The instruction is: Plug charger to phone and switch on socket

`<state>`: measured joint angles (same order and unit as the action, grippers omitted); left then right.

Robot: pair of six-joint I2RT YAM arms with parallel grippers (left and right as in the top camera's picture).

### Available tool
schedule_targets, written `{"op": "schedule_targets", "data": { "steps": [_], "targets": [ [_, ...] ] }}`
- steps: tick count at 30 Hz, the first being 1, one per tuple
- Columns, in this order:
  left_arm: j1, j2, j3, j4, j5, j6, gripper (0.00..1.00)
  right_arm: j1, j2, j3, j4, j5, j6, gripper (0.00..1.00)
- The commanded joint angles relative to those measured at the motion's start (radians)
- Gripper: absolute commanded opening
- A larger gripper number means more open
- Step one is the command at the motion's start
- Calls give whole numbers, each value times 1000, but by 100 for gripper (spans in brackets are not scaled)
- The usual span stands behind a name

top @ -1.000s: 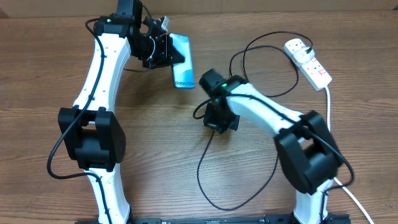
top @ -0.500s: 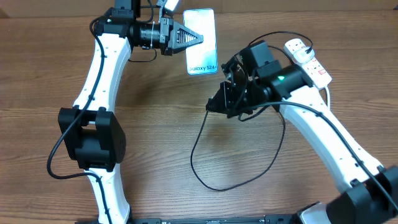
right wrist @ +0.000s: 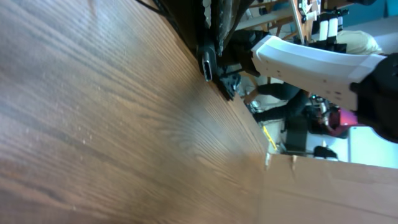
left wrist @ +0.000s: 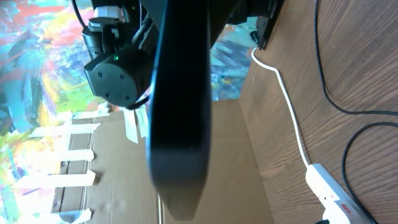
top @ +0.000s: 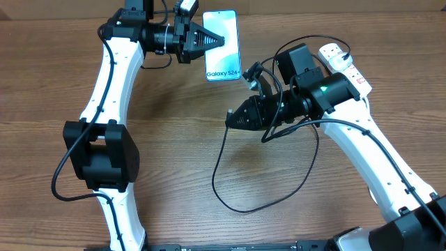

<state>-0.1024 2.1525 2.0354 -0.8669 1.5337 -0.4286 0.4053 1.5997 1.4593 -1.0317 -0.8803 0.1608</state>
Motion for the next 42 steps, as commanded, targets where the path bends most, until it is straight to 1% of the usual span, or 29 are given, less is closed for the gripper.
{"op": "schedule_targets", "data": {
  "steps": [1, 4, 12, 15, 17, 20, 22, 26, 30, 32, 35, 38, 42],
  "targets": [
    [-8, -21, 15, 5, 48, -13, 4, -45, -21, 27, 28, -85, -35, 4],
    [-9, -21, 15, 5, 48, -11, 4, -54, -21, 27, 63, -125, -35, 4],
    [-14, -21, 15, 5, 49, 7, 4, -47, -20, 27, 97, -128, -35, 4],
    [-15, -21, 15, 5, 49, 34, 4, -48, -19, 27, 111, -127, -31, 4],
    [-15, -21, 15, 5, 48, 41, 4, -48, -19, 27, 105, -87, -6, 4],
    [-6, -21, 15, 9, 36, 41, 4, -47, -19, 27, 61, 115, 105, 4],
    [6, -21, 15, 11, -10, 44, 4, -46, -19, 25, 34, 206, 145, 4],
    [40, -21, 15, 0, -182, 43, 4, -45, -19, -6, 31, 275, 174, 4],
    [62, -21, 15, -83, -366, 44, 4, -45, -18, -82, 45, 461, 314, 4],
    [64, -21, 15, -137, -455, 48, 4, -40, -18, -139, 88, 517, 370, 4],
    [63, -21, 15, -197, -557, 55, 4, -32, -14, -229, 197, 521, 430, 4],
    [63, -21, 15, -238, -600, 94, 4, -18, 3, -309, 307, 530, 508, 4],
    [63, -21, 15, -269, -631, 116, 4, 7, 66, -356, 379, 617, 573, 4]
  ]
}}
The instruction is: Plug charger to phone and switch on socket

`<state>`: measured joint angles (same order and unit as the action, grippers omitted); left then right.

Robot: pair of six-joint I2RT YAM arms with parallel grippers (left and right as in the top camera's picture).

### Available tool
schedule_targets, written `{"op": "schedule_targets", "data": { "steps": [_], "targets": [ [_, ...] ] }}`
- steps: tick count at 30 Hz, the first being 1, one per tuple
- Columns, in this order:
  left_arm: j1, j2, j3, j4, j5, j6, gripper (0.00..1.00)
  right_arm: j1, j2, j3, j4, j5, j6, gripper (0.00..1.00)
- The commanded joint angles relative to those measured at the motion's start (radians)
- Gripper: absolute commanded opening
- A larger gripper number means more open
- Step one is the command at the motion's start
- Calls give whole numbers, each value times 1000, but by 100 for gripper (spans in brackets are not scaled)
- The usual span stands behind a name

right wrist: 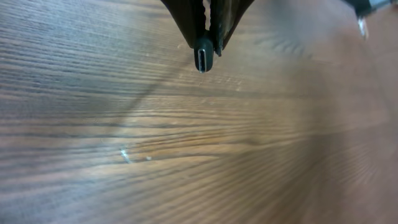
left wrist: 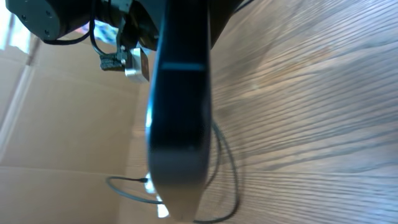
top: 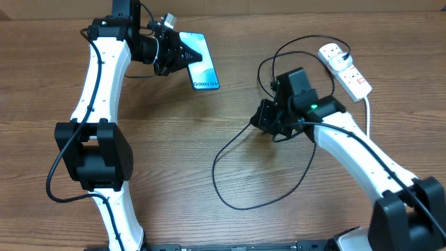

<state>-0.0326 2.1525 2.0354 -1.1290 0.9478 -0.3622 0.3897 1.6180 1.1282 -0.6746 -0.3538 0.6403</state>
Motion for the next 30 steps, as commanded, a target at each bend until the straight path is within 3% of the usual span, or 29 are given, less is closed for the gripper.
{"op": "schedule_targets", "data": {
  "steps": [1, 11, 13, 17, 20, 26, 30],
  "targets": [
    [-7, -21, 15, -12, -53, 50, 4, 29, 69, -25, 27, 114, 99, 4],
    [-7, -21, 15, -24, -68, 64, 4, 48, 268, -25, 121, 141, 122, 4],
    [-7, -21, 15, -24, -68, 71, 4, 48, 268, -25, 121, 149, 122, 15],
    [-7, -21, 15, -24, -68, 71, 4, 48, 268, 11, 57, 152, 122, 17],
    [-7, -21, 15, -23, -68, 71, 4, 48, 268, 82, -38, 170, 122, 24],
    [-7, -21, 15, -23, -68, 71, 4, 48, 268, 266, -273, 290, 126, 57],
    [-7, -21, 15, -23, -68, 71, 4, 48, 272, 284, -318, 326, 184, 61]
  ]
}}
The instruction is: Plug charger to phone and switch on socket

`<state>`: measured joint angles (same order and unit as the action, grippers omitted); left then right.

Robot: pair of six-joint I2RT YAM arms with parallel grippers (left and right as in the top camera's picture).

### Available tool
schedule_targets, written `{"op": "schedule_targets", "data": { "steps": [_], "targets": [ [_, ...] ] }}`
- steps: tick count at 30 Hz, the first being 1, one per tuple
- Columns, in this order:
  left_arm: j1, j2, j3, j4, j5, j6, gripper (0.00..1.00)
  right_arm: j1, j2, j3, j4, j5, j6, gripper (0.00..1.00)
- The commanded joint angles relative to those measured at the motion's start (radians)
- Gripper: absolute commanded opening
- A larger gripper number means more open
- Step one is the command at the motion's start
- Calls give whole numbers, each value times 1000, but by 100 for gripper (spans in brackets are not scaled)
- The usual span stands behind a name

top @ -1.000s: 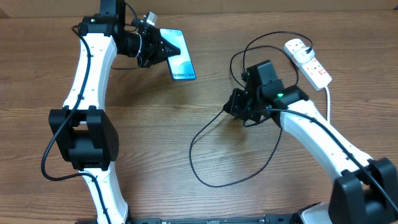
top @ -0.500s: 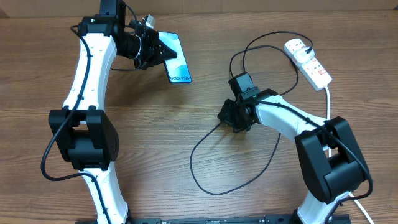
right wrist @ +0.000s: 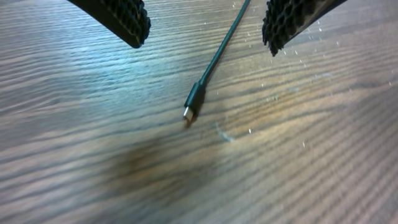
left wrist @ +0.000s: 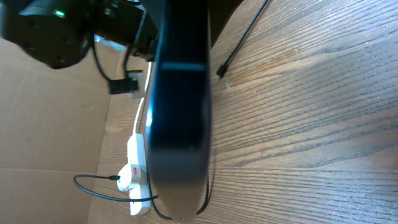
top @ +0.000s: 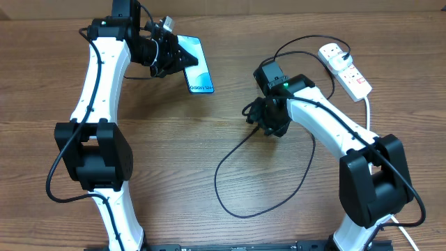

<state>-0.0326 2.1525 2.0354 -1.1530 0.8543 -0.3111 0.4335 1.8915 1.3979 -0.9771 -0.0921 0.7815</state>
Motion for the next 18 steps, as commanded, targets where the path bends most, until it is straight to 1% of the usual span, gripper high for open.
{"op": "schedule_targets", "data": {
  "steps": [1, 8, 18],
  "targets": [
    [-7, -21, 15, 1, 25, 20, 4, 4, 4, 14, -21, 69, 61, 61],
    [-7, -21, 15, 1, 25, 20, 4, 4, 88, 13, -13, 110, 193, 61],
    [-7, -21, 15, 2, 25, 20, 4, 30, 122, 13, 3, 98, 222, 57]
  ]
}}
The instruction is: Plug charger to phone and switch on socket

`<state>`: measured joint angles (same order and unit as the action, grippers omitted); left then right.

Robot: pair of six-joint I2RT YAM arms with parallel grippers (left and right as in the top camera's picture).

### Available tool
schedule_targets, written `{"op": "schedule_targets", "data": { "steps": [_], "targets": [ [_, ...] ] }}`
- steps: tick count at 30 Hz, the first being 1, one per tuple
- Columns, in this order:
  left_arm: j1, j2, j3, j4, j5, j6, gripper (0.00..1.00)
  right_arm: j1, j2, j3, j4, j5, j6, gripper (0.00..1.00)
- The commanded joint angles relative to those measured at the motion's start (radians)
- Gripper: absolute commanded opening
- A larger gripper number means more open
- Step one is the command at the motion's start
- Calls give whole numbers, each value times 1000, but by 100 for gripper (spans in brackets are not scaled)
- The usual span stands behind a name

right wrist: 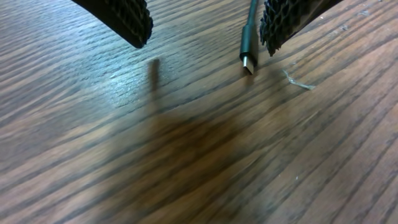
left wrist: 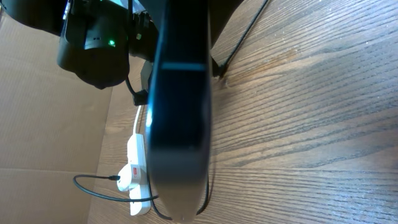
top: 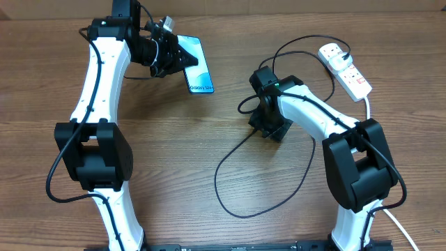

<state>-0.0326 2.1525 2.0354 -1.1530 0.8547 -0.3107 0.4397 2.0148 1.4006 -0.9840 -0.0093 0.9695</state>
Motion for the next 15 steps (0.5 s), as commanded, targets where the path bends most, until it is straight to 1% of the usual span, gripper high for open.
{"op": "schedule_targets", "data": {
  "steps": [1, 11, 14, 15],
  "targets": [
    [-7, -21, 15, 2, 25, 20, 4, 31, 0, 11, 14, 16, 39, 57],
    [-7, -21, 15, 1, 25, 27, 4, 61, 16, 11, 38, 31, 83, 56],
    [-7, -21, 15, 1, 25, 27, 4, 60, 38, 11, 40, 31, 103, 47],
    [-7, -21, 15, 1, 25, 27, 4, 60, 42, 11, 40, 31, 105, 46]
  ]
}}
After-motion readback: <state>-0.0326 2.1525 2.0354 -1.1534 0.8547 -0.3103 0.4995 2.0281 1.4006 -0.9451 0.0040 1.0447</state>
